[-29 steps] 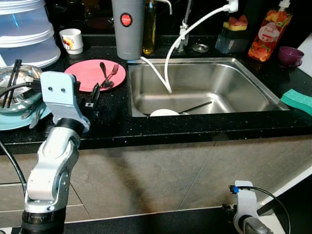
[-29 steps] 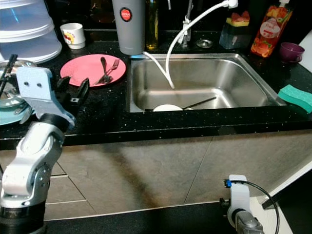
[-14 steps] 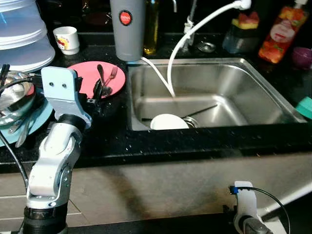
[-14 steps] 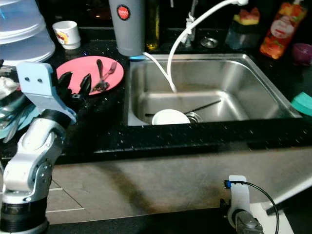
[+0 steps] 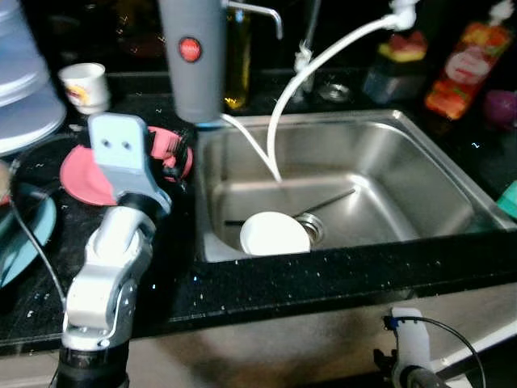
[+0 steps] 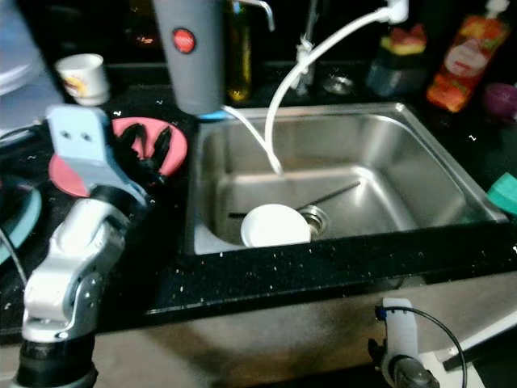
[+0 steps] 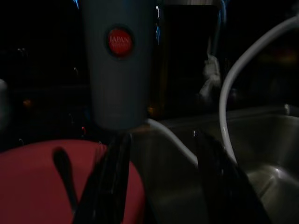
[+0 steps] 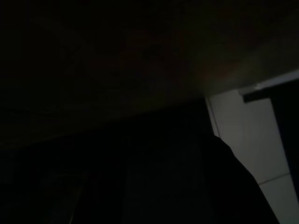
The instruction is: Kitchen organization
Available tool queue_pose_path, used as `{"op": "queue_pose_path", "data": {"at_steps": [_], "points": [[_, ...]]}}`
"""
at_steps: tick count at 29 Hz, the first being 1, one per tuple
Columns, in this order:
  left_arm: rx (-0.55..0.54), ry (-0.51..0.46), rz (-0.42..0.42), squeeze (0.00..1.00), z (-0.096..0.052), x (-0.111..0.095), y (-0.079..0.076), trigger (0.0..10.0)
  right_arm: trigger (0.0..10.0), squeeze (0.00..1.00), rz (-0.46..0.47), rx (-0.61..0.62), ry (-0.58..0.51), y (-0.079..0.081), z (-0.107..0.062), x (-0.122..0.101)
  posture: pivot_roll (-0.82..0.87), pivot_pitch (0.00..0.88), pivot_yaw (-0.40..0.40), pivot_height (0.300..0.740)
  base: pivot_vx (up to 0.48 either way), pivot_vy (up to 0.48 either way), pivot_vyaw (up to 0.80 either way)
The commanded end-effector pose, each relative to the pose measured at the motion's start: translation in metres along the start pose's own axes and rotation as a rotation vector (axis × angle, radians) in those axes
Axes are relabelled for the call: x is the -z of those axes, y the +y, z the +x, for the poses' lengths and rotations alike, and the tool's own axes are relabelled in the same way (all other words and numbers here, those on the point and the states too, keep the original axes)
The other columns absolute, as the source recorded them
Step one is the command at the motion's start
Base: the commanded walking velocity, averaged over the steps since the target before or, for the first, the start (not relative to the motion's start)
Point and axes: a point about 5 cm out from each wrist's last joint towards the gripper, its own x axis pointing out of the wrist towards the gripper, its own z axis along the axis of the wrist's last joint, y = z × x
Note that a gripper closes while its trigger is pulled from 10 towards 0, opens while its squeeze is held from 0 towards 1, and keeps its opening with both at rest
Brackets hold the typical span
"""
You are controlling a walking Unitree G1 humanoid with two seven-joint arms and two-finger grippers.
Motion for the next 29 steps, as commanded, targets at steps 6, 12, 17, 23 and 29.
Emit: {"op": "queue_pose_path", "data": {"at_steps": [6,12,17,23,29], "points": [[0.026,0.04,-0.01,0.0,-0.004,0.005,-0.008,10.0,10.0,0.0,-0.009,-0.009,-0.032,0.002,0.004,-0.012,0.1,0.042,-0.038,0.74,0.0,-0.16,0.0],[-0.039,0.068,-0.017,0.0,-0.005,0.006,0.001,10.0,10.0,0.0,-0.012,-0.013,-0.03,0.002,0.004,-0.012,0.1,0.043,-0.042,0.74,0.0,-0.16,0.0],[-0.107,0.08,0.021,0.0,-0.002,0.001,0.019,10.0,10.0,0.0,-0.013,-0.014,-0.029,0.003,0.004,-0.012,0.1,0.044,-0.041,0.74,0.0,0.0,0.0],[-0.24,0.125,0.11,0.0,0.001,-0.003,0.057,10.0,10.0,0.0,-0.013,-0.014,-0.03,0.003,0.004,-0.011,0.1,0.049,-0.041,0.74,0.0,0.0,0.0],[-0.331,0.221,0.106,0.0,0.003,0.007,0.089,10.0,10.0,0.0,-0.013,-0.016,-0.032,0.002,0.003,-0.011,0.09,0.059,-0.048,0.74,0.0,0.0,0.0]]}}
